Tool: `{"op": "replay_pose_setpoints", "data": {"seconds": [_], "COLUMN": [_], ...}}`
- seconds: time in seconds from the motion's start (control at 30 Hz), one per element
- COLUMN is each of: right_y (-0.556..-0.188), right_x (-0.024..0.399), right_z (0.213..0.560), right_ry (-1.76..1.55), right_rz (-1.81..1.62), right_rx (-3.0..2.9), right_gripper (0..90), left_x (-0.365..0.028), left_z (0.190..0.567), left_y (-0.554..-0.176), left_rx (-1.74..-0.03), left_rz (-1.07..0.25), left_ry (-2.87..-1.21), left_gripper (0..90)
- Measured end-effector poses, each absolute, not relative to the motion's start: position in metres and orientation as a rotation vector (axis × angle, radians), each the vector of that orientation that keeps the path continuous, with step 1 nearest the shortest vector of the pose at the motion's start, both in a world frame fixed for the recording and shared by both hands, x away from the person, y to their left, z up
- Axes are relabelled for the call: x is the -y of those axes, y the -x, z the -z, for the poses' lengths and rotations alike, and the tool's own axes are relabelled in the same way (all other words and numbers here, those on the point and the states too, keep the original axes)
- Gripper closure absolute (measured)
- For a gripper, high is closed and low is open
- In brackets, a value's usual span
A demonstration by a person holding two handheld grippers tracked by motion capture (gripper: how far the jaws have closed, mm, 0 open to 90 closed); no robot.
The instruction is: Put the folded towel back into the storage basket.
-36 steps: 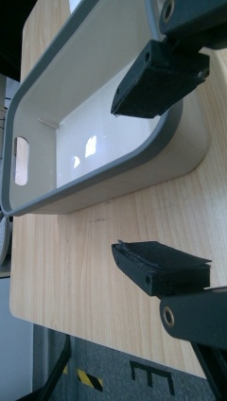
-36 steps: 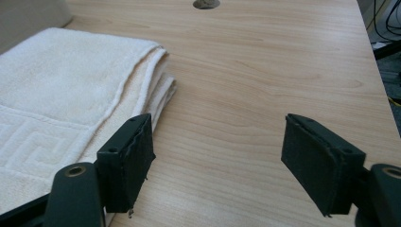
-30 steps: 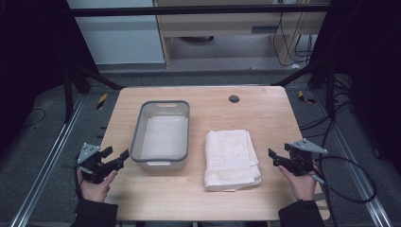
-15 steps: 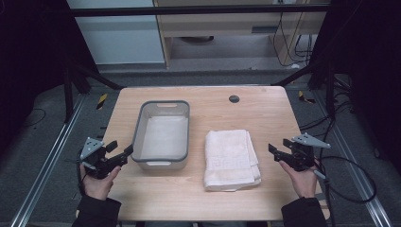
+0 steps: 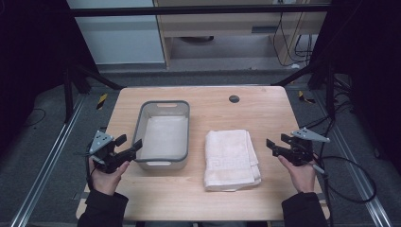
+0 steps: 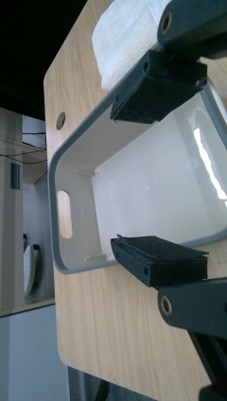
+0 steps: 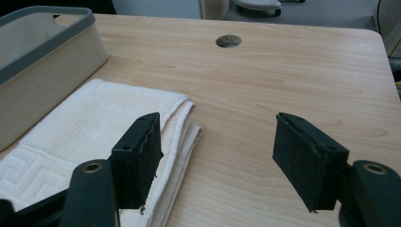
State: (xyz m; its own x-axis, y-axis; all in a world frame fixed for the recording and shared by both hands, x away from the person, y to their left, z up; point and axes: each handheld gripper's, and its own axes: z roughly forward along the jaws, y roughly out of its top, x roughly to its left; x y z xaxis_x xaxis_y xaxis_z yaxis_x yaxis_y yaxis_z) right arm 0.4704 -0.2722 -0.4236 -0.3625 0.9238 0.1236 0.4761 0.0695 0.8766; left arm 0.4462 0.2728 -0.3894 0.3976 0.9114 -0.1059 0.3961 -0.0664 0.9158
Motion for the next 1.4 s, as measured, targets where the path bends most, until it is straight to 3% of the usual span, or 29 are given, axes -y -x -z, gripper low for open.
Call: {"op": "replay_pose_setpoints", "data": {"seconds": [1.4], "right_y": [-0.498], "right_x": [0.241], "right_z": [0.409], "right_ry": [-1.313], "right_rz": [-1.291], "right_rx": [-1.938], "right_gripper": [33.4], "left_x": [-0.163], "left_z": [0.391], "left_y": [-0.451], "left_rx": [-0.979], "left_rz": [-0.56], "left_ry": [-1.804], "left_gripper": [34.9]}}
